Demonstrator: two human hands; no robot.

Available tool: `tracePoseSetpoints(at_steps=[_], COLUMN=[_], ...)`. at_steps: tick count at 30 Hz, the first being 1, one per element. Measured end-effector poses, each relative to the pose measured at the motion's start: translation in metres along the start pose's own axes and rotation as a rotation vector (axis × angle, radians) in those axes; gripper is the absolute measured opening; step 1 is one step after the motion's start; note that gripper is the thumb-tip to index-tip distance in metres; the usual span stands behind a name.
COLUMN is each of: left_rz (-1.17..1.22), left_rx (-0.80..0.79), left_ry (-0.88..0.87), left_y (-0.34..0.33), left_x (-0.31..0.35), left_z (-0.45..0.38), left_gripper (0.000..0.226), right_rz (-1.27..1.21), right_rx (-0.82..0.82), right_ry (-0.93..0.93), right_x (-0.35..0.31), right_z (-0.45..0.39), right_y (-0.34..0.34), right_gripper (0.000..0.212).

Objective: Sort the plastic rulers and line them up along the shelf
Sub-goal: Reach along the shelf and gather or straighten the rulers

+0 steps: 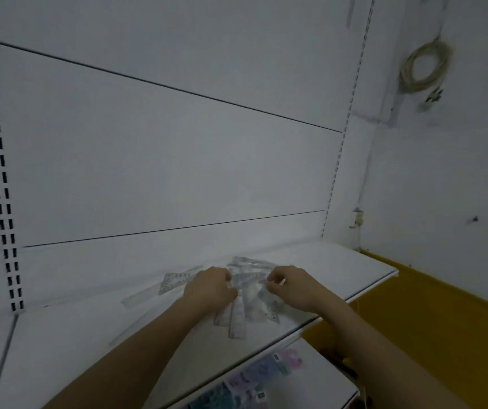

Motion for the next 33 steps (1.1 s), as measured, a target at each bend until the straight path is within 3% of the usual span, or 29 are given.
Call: tracePoseSetpoints(at_steps=[6,11,17,20,23,27,33], left_rz=[-0.114,-0.086,0.093,0.167,0.234,0.414,0.551], left_rx=[-0.157,-0.221,-0.103,-0.036,0.012,0.029,-0.017], left_ry=[0.094,0.212,0.337,0.382,0.428,0.496,0.519], left_y=[-0.015,-0.010,-0.013,-0.011,-0.009,-0.008,-0.004], left_x=[0.015,0.016,0.005,-0.005,-0.009,-0.008,0.000], left_z=[-0.042,-0.062,-0.065,-0.062,-0.059,-0.059,-0.051], left_gripper=[0.070,0.065,0.062,0.058,0.055,0.052,0.052], right_rz=[-0.125,-0.285,-0.370,-0.343,-0.372,-0.378,-0.357], right_rx=[-0.036,-0.051,-0.140,-0.293,-0.339,-0.406,-0.469], right_ry=[0.119,0.143,0.129,0.138,0.175,0.250,0.280], right_x=[0.031,0.056,0.071,0.067,0.068,0.069,0.072], right_z=[-0.080,-0.136,-0.190,-0.208,-0.214,-0.209,-0.207], right_y=[-0.018,-0.029,-0.055,-0.064,-0.075,-0.075,-0.074], right_gripper=[0.024,0.021,0.015,0.028,0.048,0.037,0.044])
Point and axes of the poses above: each hand's wrist, its own z-axis away from the middle knuckle, its own y-axis out of the back of the hand, x = y × z, the point moved 2 cm from there along -z, towards the middle knuckle, and after that the axes turned 12 degrees about x, right-handed, at the moved point
